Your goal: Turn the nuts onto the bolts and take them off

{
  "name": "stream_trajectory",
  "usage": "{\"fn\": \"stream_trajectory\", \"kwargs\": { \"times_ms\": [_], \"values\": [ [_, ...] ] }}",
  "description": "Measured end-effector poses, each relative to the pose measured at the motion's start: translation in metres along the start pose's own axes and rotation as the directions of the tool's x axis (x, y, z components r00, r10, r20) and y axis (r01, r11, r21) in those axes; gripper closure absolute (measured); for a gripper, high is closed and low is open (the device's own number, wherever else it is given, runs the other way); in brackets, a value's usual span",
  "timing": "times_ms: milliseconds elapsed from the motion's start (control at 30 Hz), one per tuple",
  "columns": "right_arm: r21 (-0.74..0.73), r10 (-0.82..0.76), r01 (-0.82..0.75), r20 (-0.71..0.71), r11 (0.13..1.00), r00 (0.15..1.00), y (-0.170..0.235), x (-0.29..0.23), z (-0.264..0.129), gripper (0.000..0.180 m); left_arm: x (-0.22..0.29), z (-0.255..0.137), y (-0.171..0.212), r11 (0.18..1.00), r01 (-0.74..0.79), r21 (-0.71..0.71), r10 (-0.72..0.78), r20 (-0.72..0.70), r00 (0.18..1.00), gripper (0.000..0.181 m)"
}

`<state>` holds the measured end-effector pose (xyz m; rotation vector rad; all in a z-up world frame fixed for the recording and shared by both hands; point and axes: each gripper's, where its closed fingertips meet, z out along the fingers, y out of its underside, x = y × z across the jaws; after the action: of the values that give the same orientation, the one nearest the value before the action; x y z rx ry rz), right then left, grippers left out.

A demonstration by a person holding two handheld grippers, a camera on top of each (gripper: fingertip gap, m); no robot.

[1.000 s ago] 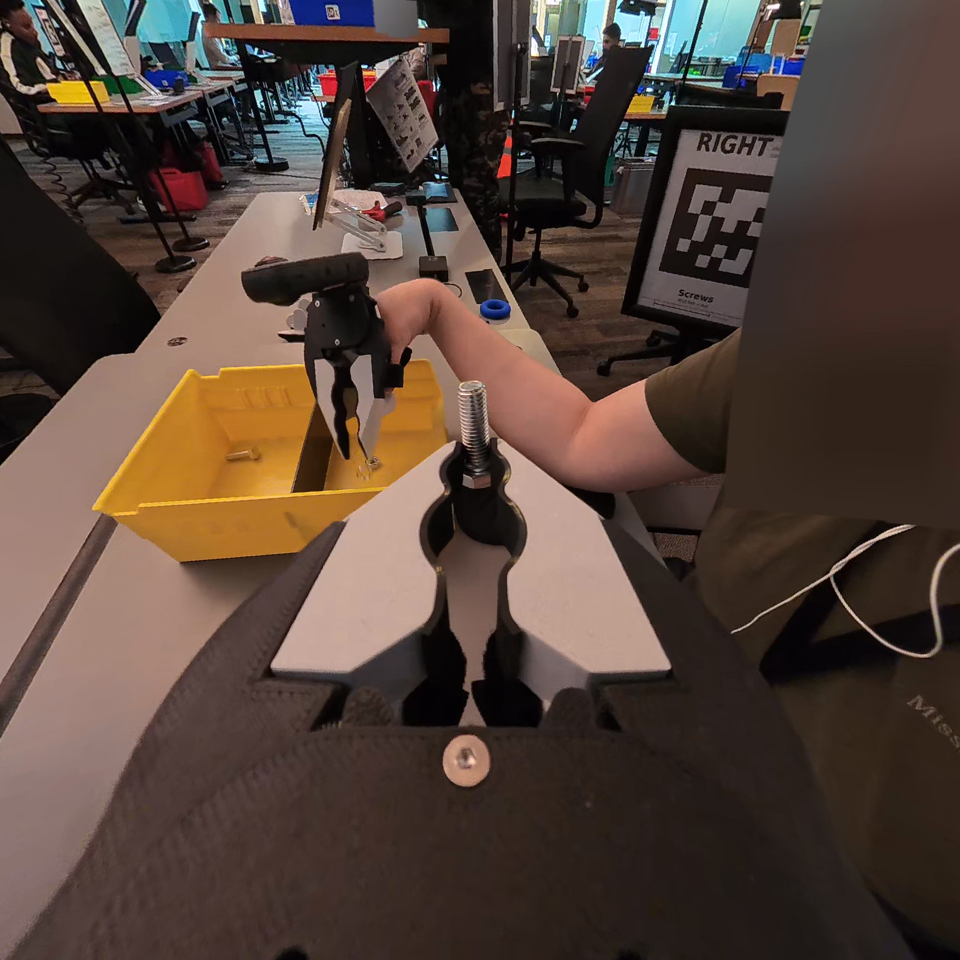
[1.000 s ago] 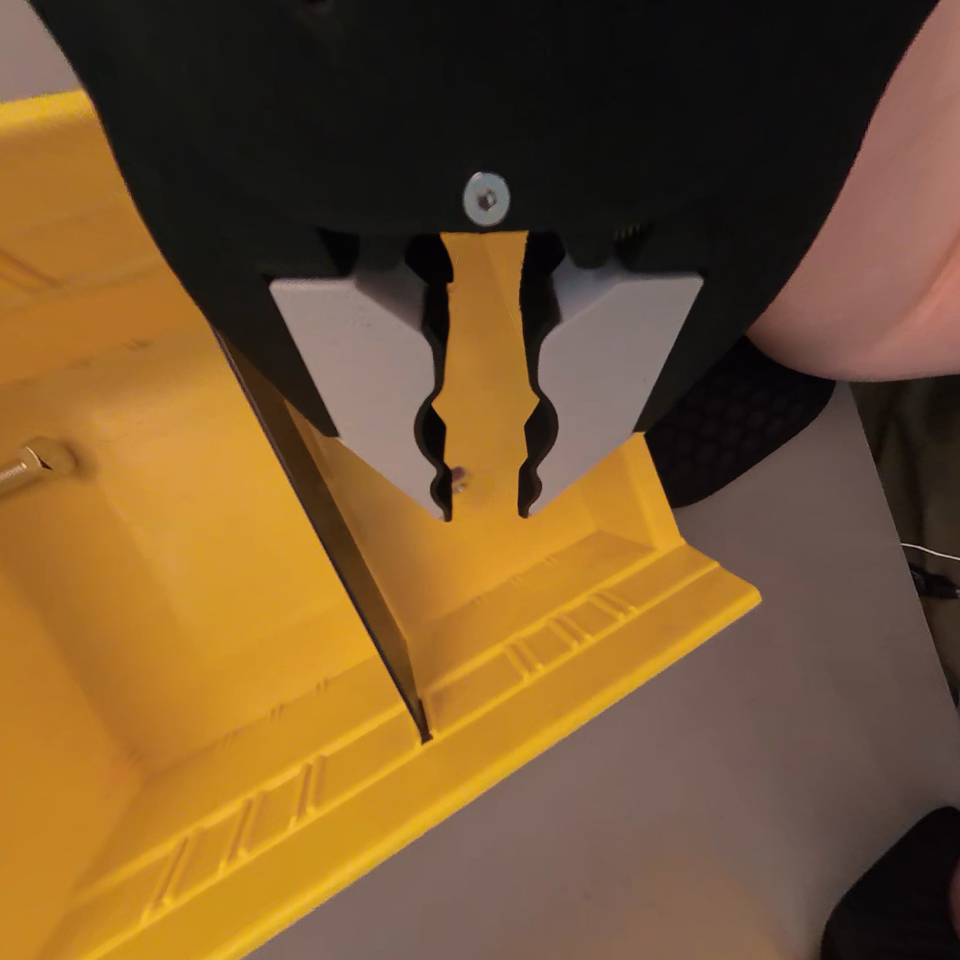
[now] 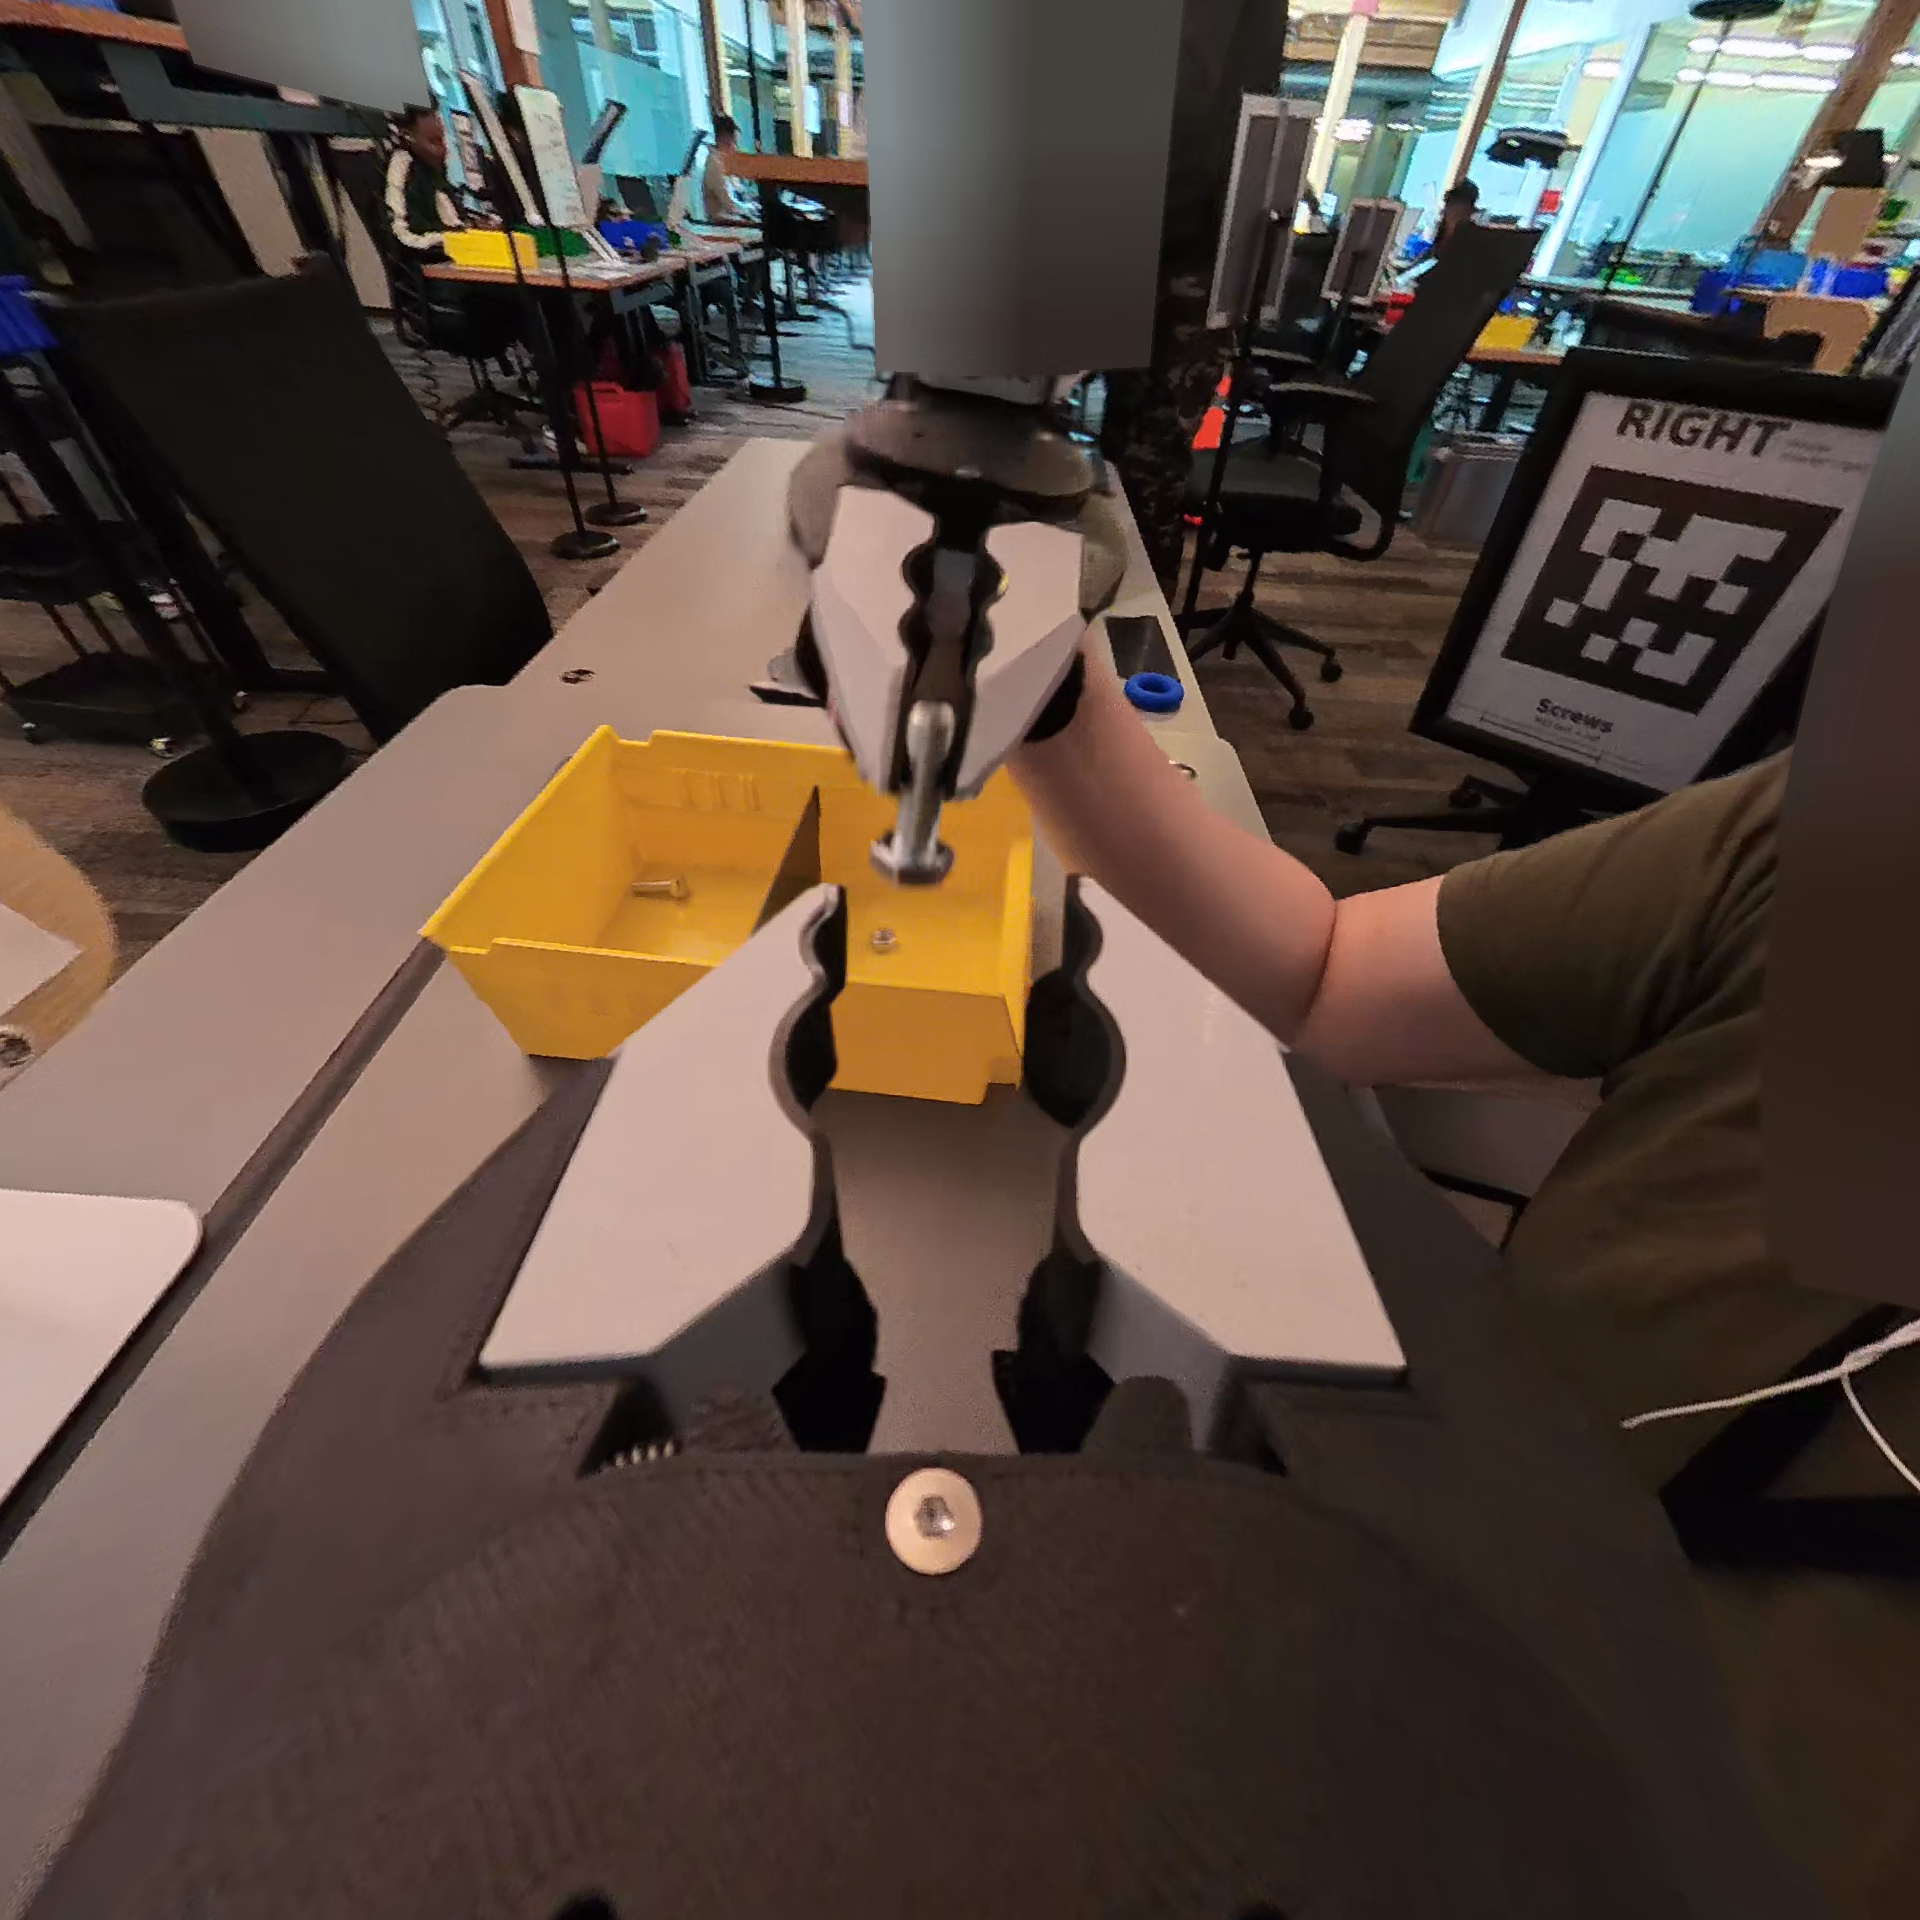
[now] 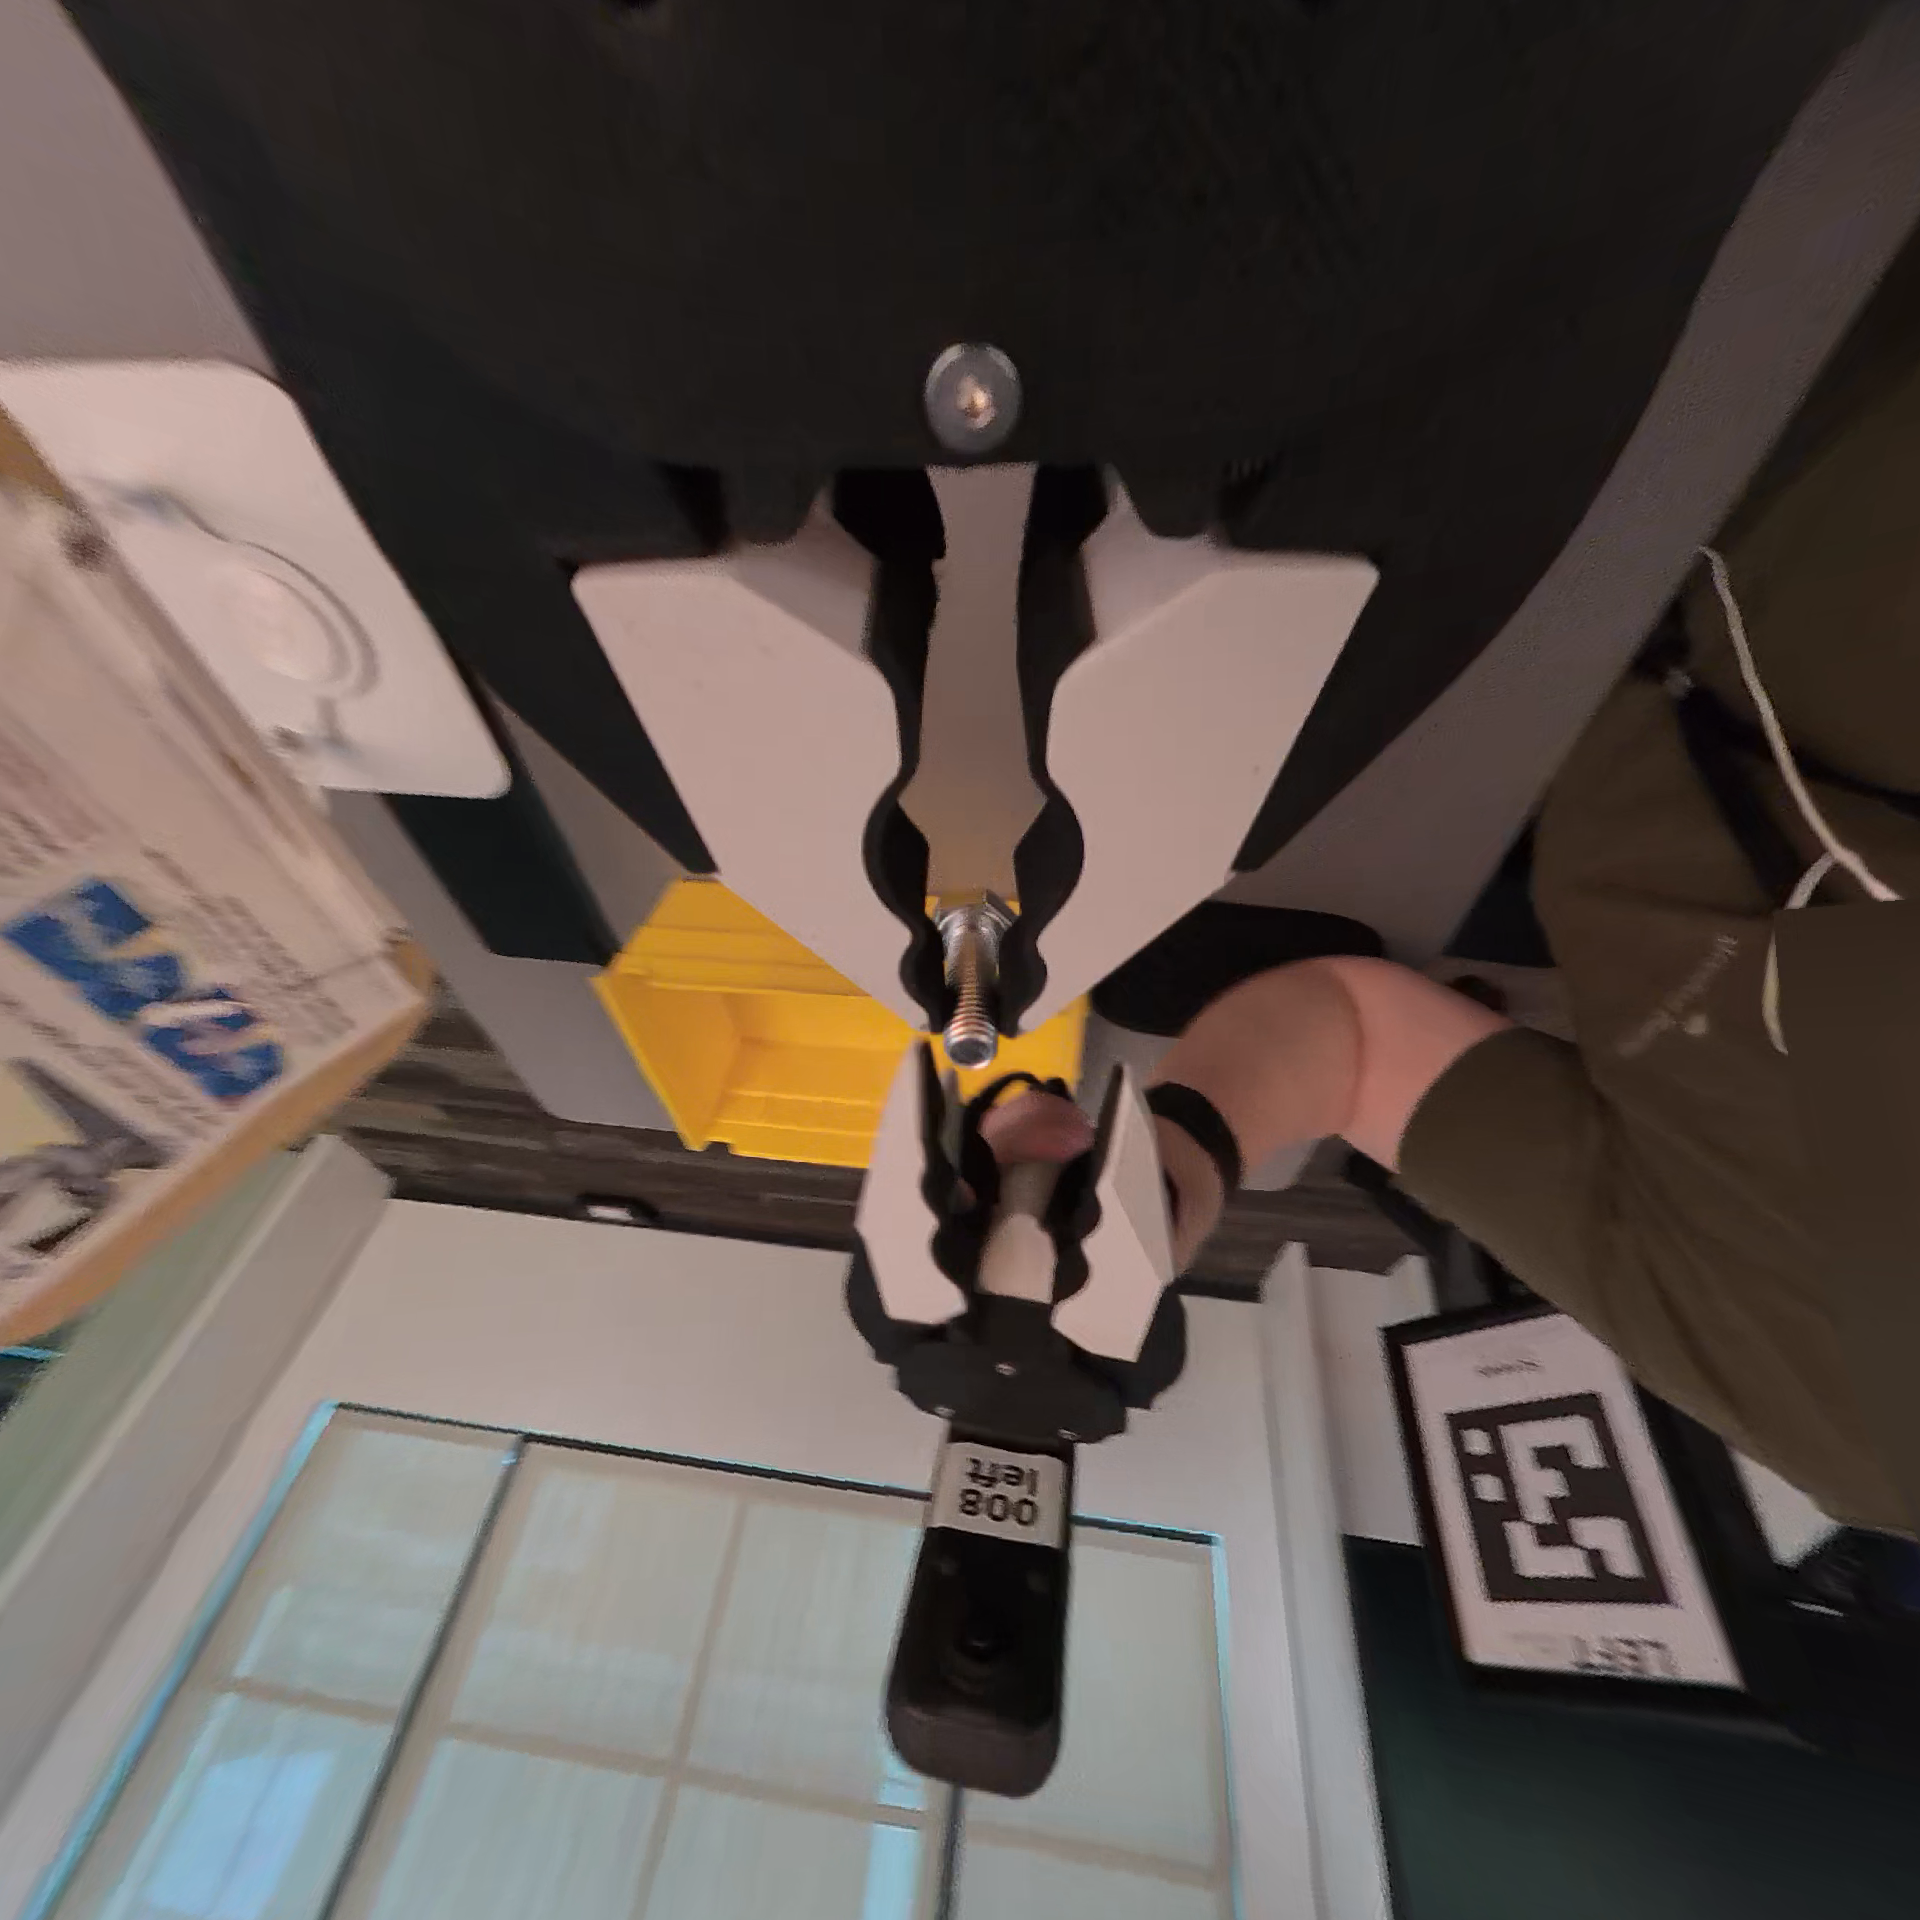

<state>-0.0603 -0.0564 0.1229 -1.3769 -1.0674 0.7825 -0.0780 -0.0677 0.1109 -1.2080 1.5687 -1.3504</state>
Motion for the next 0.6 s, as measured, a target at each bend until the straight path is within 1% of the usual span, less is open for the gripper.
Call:
{"fn": "stream_trajectory", "kwargs": {
  "times_ms": [67,100,133,167,200,233,267,300,367,433,500,533,600],
  "values": [
    [-0.018,-0.025,0.022,-0.129,1.0,0.991,0.008,0.023,-0.029,0.172,-0.007,-0.005,-0.002,1.0,-0.006,0.005,0.006,0.043,0.999,0.141],
    [-0.063,-0.013,-0.002,-0.235,0.998,0.972,0.022,0.044,-0.046,0.172,-0.01,-0.008,-0.001,1.0,-0.008,0.001,0.008,0.057,0.998,0.141],
    [-0.131,0.009,-0.061,-0.365,0.99,0.931,0.043,0.07,-0.066,0.172,-0.012,-0.009,-0.001,1.0,-0.007,-0.005,0.007,0.066,0.998,0.141],
    [-0.204,0.032,-0.156,-0.506,0.967,0.862,0.07,0.097,-0.09,0.172,-0.013,-0.01,0.0,1.0,-0.005,-0.012,0.006,0.07,0.998,0.141],
    [-0.272,0.045,-0.28,-0.639,0.921,0.768,0.103,0.121,-0.117,0.171,-0.014,-0.01,0.001,1.0,-0.003,-0.018,0.004,0.07,0.998,0.141],
    [-0.327,0.036,-0.404,-0.738,0.855,0.674,0.135,0.137,-0.144,0.171,-0.014,-0.01,0.002,1.0,-0.001,-0.023,0.003,0.071,0.997,0.142],
    [-0.364,0.024,-0.505,-0.793,0.783,0.608,0.165,0.145,-0.163,0.171,-0.015,-0.01,0.003,1.0,-0.001,-0.029,0.003,0.072,0.997,0.142],
    [-0.386,0.031,-0.582,-0.815,0.715,0.578,0.191,0.147,-0.174,0.171,-0.015,-0.009,0.005,0.999,-0.002,-0.039,0.005,0.072,0.997,0.142],
    [-0.403,0.072,-0.683,-0.829,0.609,0.554,0.229,0.146,-0.181,0.171,-0.016,-0.008,0.009,0.998,-0.007,-0.065,0.012,0.073,0.997,0.143],
    [-0.406,0.076,-0.751,-0.854,0.521,0.515,0.255,0.146,-0.188,0.171,-0.019,-0.007,0.012,0.997,-0.013,-0.082,0.02,0.088,0.996,0.143],
    [-0.421,0.062,-0.793,-0.867,0.441,0.495,0.275,0.144,-0.194,0.171,-0.02,-0.006,0.015,0.996,-0.009,-0.092,0.017,0.092,0.996,0.143],
    [-0.424,0.051,-0.798,-0.871,0.428,0.489,0.28,0.146,-0.195,0.17,-0.021,-0.006,0.016,0.995,-0.004,-0.097,0.014,0.094,0.996,0.143],
    [-0.412,0.027,-0.793,-0.88,0.448,0.473,0.282,0.153,-0.198,0.17,-0.025,-0.008,0.018,0.994,0.003,-0.109,0.009,0.108,0.994,0.143]
  ]
}}
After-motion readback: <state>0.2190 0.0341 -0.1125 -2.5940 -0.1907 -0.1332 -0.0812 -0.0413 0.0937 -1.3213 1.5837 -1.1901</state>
